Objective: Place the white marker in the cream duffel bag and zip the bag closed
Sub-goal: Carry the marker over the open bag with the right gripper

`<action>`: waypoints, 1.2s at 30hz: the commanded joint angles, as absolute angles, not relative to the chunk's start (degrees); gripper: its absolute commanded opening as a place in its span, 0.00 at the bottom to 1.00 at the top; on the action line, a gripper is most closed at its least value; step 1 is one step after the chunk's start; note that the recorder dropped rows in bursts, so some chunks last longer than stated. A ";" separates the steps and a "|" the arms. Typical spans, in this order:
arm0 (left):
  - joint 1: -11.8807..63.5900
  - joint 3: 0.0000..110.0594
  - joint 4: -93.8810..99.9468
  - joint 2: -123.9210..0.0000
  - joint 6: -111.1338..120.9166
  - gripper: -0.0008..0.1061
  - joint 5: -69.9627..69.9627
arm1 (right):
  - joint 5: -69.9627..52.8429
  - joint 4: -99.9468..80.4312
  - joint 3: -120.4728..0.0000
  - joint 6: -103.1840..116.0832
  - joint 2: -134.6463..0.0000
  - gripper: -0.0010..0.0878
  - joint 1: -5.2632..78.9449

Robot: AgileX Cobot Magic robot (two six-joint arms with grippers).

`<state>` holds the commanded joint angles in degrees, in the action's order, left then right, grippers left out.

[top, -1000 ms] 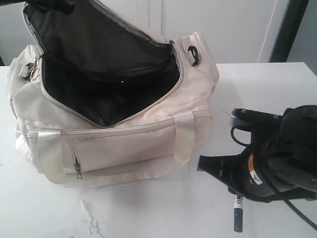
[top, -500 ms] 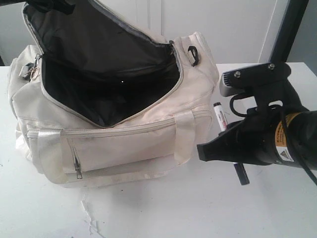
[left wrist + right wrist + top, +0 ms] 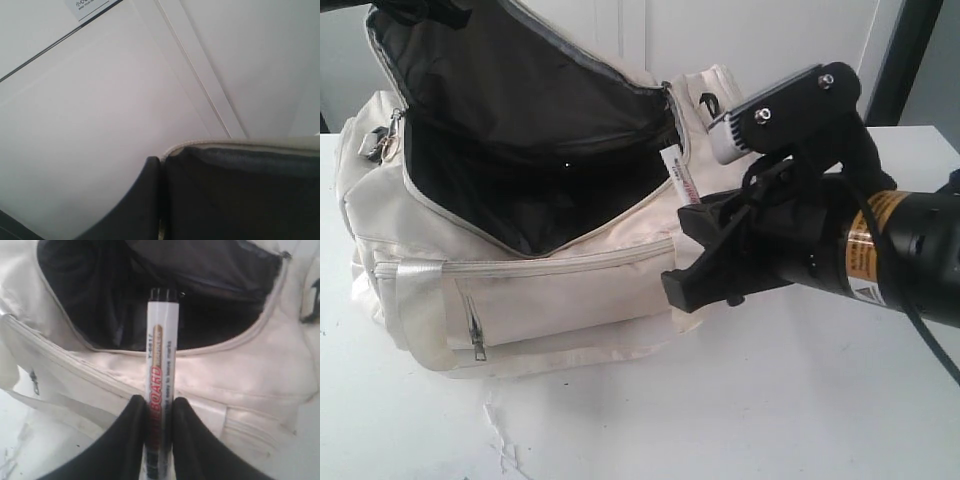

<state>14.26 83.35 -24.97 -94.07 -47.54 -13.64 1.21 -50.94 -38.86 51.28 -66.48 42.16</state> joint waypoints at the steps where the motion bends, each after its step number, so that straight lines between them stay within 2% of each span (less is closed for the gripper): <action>1: 14.26 83.35 -24.97 -94.07 -47.54 0.01 -13.64 | 3.01 -50.94 -39.15 51.01 -67.18 0.01 42.16; 14: 14.26 83.35 -24.97 -94.07 -47.54 0.01 -13.64 | 9.75 -47.36 -51.75 51.00 -77.12 0.01 37.88; 20: 14.26 83.35 -24.97 -94.07 -47.54 0.01 -13.64 | 18.95 -44.15 -57.73 44.18 -83.82 0.01 37.61; 25: 14.26 83.35 -24.97 -94.07 -47.54 0.01 -13.64 | 21.12 -22.84 -60.47 26.18 -89.49 0.01 37.61; 29: 14.26 83.35 -24.97 -94.07 -47.54 0.01 -13.64 | 30.98 -8.75 -60.59 14.08 -92.76 0.01 37.61; 36: 14.26 83.35 -24.97 -94.07 -47.54 0.01 -13.64 | 45.27 -2.37 -60.59 13.27 -98.85 0.01 37.61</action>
